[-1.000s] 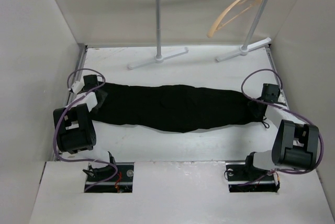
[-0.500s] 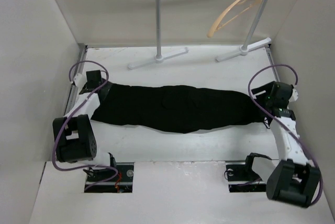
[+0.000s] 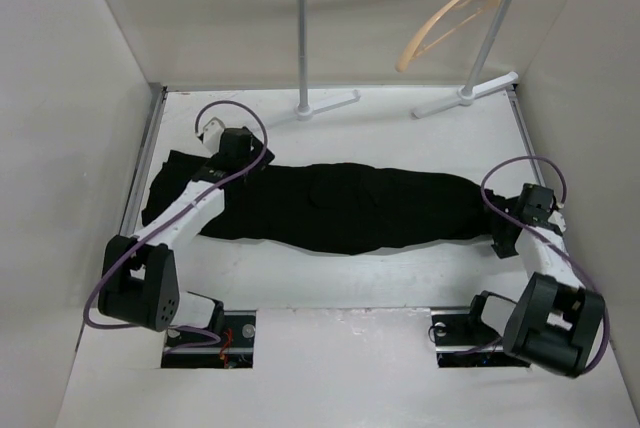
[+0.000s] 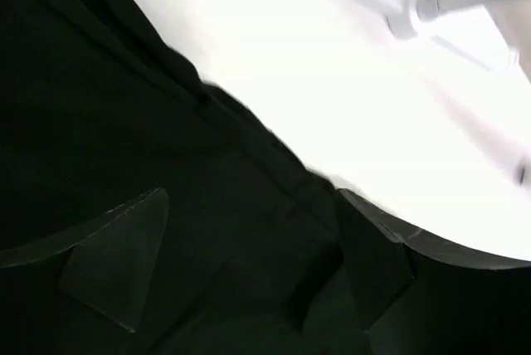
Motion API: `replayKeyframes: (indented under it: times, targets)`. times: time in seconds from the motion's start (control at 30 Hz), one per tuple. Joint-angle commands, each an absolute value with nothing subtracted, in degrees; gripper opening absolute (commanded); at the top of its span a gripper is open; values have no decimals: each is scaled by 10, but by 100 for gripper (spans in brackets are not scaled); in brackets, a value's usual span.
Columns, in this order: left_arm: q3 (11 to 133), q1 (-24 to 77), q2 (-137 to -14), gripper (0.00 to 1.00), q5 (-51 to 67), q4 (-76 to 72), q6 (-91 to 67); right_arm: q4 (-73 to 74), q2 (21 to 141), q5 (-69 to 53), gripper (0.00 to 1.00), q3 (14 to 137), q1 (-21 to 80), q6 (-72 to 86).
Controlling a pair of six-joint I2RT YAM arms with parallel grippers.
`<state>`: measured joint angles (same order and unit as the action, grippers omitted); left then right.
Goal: Place the trousers on the hanger
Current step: Fold the trousers at the center of the board.
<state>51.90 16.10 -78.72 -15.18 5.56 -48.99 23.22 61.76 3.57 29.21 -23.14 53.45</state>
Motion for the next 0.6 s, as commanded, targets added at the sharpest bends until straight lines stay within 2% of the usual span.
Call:
replayKeyframes:
  times: [0.0,0.07,0.17,0.2,0.27,0.33,0.4,0.57]
  targets:
    - [494,181,-753,81,-148,56,-489,171,663,21,90,316,-220,533]
    - [475,187,-743,81,-148,55,-489,141,700,15,87,316,-219,547]
    - [452,190,-724,80,-139,57,-488,106,764,0,68,322,-221,559]
    - [444,188,-715,80,-136,60,-488,98,779,-2,60,323,-221,564]
    - [433,184,-694,80,-136,69,-487,82,793,-1,34,325,-220,573]
    - [430,184,-676,80,-138,83,-487,90,772,5,20,335,-219,572]
    - [432,190,-667,80,-138,94,-484,122,720,43,16,355,-213,563]
    - [468,231,-671,80,-144,114,-483,224,603,112,15,461,-216,525]
